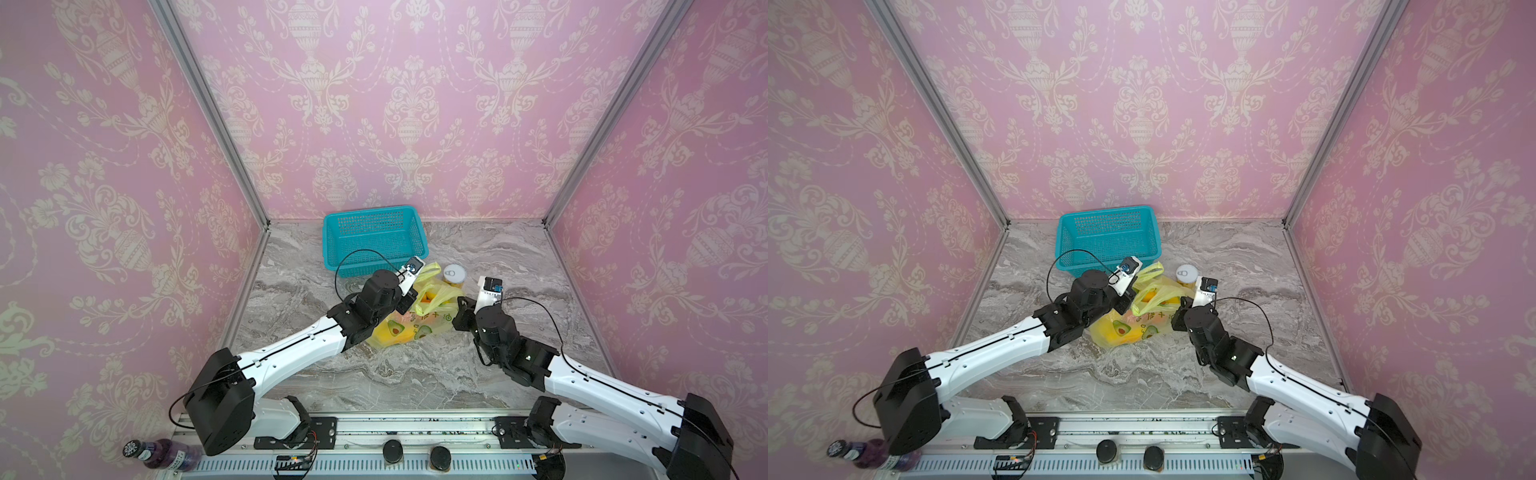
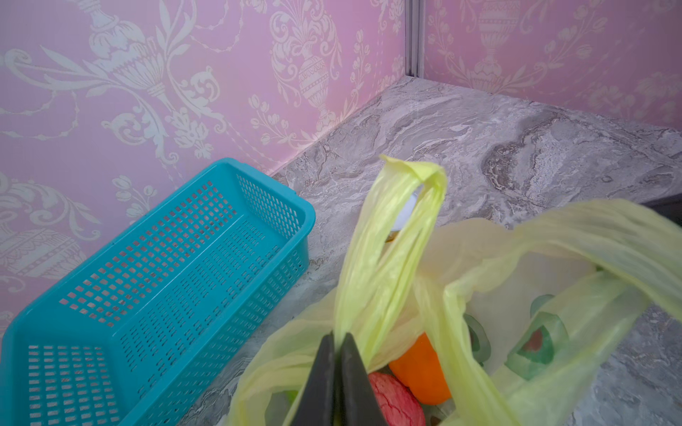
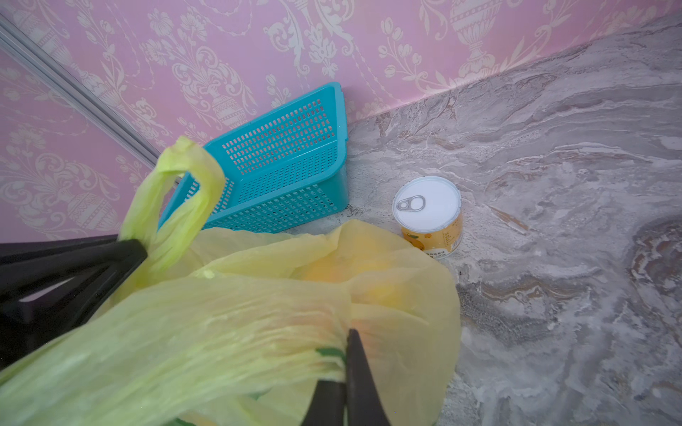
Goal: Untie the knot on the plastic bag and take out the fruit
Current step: 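Lift the bag handles with both grippers, spreading the bag mouth open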
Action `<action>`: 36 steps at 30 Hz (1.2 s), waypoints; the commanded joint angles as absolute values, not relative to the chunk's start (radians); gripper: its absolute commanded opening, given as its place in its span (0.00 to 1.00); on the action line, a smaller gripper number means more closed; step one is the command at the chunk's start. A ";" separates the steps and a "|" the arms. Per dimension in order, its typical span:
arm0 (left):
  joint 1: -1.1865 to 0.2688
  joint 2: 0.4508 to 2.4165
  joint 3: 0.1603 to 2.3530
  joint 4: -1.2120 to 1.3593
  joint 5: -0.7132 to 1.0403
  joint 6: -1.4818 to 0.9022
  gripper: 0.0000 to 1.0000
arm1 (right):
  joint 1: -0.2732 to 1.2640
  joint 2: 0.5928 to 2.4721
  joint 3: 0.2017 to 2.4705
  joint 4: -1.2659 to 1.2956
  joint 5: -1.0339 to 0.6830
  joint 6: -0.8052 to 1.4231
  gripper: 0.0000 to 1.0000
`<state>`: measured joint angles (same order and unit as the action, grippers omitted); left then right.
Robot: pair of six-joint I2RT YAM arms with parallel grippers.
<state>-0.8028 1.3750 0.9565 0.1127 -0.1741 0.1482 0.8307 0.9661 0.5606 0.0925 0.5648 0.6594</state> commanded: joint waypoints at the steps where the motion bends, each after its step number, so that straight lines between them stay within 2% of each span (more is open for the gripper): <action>1: -0.807 1.396 1.020 0.092 -0.207 0.132 0.00 | 0.824 0.942 0.548 0.093 0.563 0.664 0.03; 3: -0.807 1.385 1.023 0.096 -0.215 0.116 0.00 | 0.824 0.934 0.545 0.092 0.562 0.638 0.10; 4: -0.808 1.375 1.019 0.099 -0.217 0.109 0.00 | 0.824 0.930 0.545 0.094 0.559 0.612 0.17; 5: -0.807 1.362 1.013 0.100 -0.220 0.104 0.00 | 0.824 0.926 0.545 0.100 0.548 0.570 0.26; 7: -0.808 1.329 0.995 0.098 -0.220 0.092 0.00 | 0.824 0.923 0.564 0.105 0.506 0.466 0.52; 10: -0.808 1.286 0.972 0.094 -0.209 0.081 0.00 | 0.825 0.940 0.619 0.064 0.442 0.353 0.76; 12: -0.807 1.264 0.962 0.086 -0.205 0.076 0.00 | 0.825 0.965 0.655 0.045 0.396 0.306 0.85; 15: -0.807 1.232 0.953 0.073 -0.204 0.077 0.00 | 0.825 1.028 0.719 0.015 0.365 0.273 0.93; 19: -0.807 1.201 0.943 0.048 -0.209 0.080 0.00 | 0.825 1.151 0.835 -0.028 0.405 0.255 0.95; 21: -0.807 1.184 0.932 0.039 -0.208 0.079 0.00 | 0.825 1.204 0.887 -0.042 0.420 0.251 0.89; 22: -0.807 1.173 0.926 0.032 -0.210 0.077 0.00 | 0.826 1.229 0.915 -0.052 0.428 0.253 0.80; 23: -0.808 1.162 0.920 0.024 -0.215 0.077 0.00 | 0.825 1.244 0.938 -0.060 0.436 0.259 0.67; 25: -0.806 1.130 0.908 -0.008 -0.260 0.071 0.00 | 0.823 1.269 0.976 -0.070 0.457 0.284 0.32; 27: -0.804 1.093 0.897 -0.059 -0.346 0.078 0.00 | 0.819 1.275 0.998 -0.068 0.466 0.311 0.09; 30: -0.774 0.997 0.865 -0.121 -0.438 0.103 0.00 | 0.818 1.258 1.009 -0.046 0.491 0.365 0.00; 36: -0.586 0.728 0.801 -0.249 -0.342 0.000 0.00 | 0.815 1.186 0.950 0.003 0.579 0.537 0.00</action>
<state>-0.6373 0.8165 0.8288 -0.1577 -0.3466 0.0635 0.8204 1.2278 0.9714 -0.0246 0.5121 0.4259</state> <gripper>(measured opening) 0.047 0.052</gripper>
